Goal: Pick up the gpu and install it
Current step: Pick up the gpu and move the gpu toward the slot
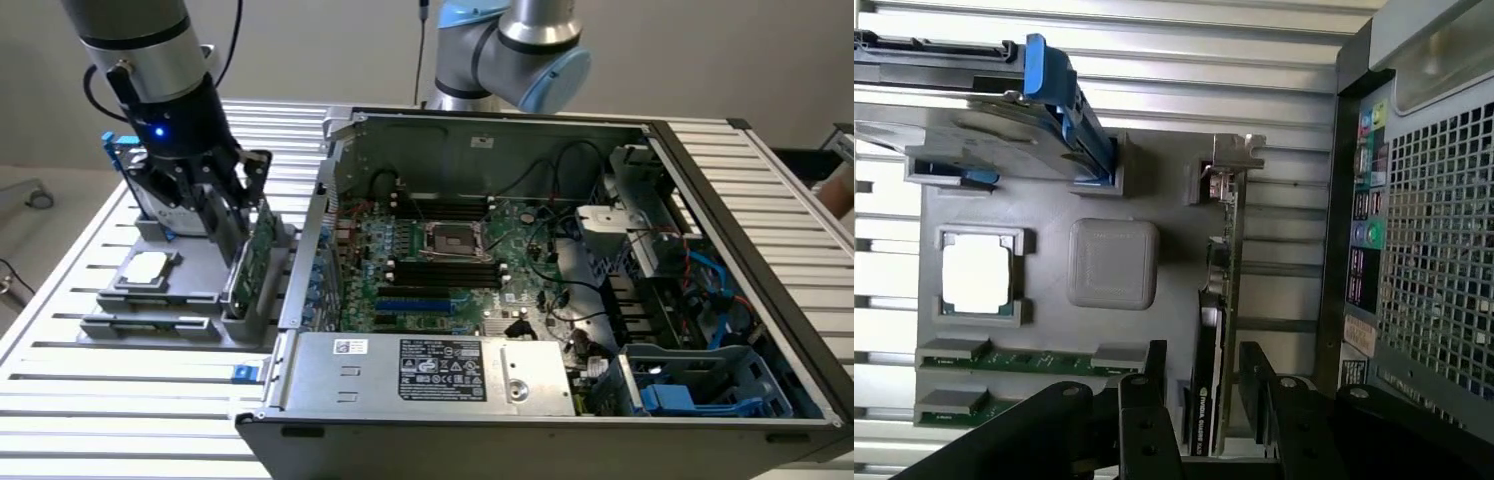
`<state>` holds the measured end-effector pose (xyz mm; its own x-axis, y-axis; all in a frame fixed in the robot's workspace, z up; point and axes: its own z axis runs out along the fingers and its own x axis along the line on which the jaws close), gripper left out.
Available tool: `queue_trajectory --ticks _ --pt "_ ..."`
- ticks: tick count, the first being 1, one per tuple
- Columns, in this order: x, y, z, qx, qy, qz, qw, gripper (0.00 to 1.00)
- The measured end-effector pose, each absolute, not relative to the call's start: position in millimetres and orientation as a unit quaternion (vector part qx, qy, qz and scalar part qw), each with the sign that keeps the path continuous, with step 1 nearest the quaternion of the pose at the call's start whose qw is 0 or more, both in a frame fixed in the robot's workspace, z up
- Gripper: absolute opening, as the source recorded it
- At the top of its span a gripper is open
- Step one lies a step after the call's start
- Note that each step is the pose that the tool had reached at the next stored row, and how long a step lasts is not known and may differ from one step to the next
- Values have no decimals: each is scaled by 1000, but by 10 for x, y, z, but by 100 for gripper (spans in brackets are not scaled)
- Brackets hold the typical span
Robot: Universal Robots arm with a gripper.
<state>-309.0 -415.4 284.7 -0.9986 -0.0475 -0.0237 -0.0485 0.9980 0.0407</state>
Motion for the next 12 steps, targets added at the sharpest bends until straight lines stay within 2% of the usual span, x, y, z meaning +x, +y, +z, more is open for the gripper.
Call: queue_trajectory --ticks 12 --pt "-3043 -4173 2628 -20 1000 21 12 42"
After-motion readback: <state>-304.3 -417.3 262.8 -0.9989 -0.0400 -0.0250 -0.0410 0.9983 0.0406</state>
